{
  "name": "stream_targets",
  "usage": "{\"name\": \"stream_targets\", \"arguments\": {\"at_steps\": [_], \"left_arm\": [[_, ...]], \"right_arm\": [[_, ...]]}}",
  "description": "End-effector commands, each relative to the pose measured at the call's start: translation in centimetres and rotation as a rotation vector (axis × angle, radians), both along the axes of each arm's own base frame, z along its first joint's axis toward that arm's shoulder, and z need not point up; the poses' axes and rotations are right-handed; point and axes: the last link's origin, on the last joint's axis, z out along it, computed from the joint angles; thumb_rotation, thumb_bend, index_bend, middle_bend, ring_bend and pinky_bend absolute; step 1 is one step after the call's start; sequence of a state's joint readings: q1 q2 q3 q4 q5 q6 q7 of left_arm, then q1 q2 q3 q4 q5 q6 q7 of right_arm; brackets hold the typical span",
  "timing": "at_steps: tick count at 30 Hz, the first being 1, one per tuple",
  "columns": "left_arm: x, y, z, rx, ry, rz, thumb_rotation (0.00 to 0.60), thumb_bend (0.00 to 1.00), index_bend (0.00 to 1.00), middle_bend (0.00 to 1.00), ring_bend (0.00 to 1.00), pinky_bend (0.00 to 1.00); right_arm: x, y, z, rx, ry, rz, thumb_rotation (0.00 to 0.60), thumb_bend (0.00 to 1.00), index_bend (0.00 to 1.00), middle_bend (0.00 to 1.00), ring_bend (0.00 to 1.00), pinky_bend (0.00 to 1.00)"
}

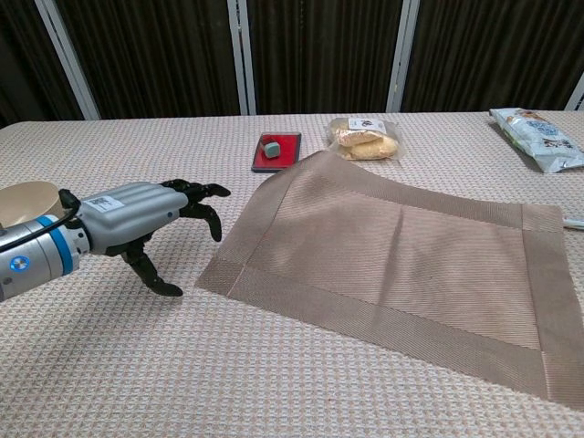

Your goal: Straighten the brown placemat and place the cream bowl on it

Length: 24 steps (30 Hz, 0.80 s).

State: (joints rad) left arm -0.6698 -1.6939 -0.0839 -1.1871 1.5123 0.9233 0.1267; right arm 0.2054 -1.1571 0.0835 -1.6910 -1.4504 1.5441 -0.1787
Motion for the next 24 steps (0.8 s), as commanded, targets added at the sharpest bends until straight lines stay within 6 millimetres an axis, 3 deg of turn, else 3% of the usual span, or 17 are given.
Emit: {"name": "stream_targets", "arguments": {"at_steps": [1,11,17,24], "left_arm": [[0.5,0.3,-1.0,-0.007,0.000,0.002,0.600,0.00,0.32,0.00,0.00,0.00],[1.3,0.9,-3.1,-0.029,0.015,0.008,0.600,0.00,0.33,0.00,0.00,0.00],[1.8,1.1,-3.2,-0.033,0.022,-0.008,0.600,0.09,0.35,0.00,0.00,0.00],[2.3,1.0,-2.9,-0.046,0.042,-0.018,0.600,0.10,0.35,0.00,0.00,0.00]], "right_arm": [[-0.1,0.0,0.1,0.001,0.000,-0.003,0.600,0.00,0.00,0.00,0.00,0.00],[-0.4,-0.3,0.4,-0.004,-0.008,-0.017,0.600,0.00,0.00,0.00,0.00,0.00],[-0.5,-0.4,0.6,-0.005,-0.010,-0.019,0.600,0.00,0.00,0.00,0.00,0.00],[-0.5,-0.3,0.7,-0.009,-0.010,-0.015,0.600,0.00,0.00,0.00,0.00,0.00]]}}
